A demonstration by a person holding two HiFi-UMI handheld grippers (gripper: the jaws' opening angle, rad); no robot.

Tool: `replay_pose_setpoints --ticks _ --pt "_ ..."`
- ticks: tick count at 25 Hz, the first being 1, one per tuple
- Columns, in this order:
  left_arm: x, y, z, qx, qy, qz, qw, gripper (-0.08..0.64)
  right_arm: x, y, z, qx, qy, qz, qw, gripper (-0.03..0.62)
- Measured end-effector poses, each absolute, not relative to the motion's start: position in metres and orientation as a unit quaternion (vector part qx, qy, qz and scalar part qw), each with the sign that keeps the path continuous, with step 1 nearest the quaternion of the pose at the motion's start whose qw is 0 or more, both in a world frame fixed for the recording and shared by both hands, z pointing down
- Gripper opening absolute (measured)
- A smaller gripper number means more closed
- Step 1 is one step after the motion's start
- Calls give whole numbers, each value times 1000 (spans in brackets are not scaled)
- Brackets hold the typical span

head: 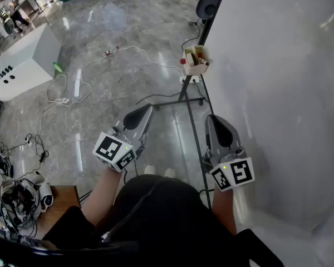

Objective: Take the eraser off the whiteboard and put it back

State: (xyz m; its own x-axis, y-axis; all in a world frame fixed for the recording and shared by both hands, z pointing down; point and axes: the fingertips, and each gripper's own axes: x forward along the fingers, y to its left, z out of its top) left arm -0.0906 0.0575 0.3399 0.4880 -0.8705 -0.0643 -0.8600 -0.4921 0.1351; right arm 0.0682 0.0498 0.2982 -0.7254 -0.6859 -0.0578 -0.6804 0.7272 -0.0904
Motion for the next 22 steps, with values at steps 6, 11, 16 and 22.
replay_pose_setpoints --ticks 6,11,16,22 --pt "-92 58 343 859 -504 -68 51 3 70 48 304 -369 928 -32 41 9" --pt "-90 58 346 859 -506 -65 50 3 68 52 305 -351 935 -40 45 9" --pt "-87 58 347 857 -508 -63 55 3 66 56 304 -339 938 -43 52 9" --pt "-79 51 349 856 -511 -60 53 3 66 56 308 -317 946 -48 53 9"
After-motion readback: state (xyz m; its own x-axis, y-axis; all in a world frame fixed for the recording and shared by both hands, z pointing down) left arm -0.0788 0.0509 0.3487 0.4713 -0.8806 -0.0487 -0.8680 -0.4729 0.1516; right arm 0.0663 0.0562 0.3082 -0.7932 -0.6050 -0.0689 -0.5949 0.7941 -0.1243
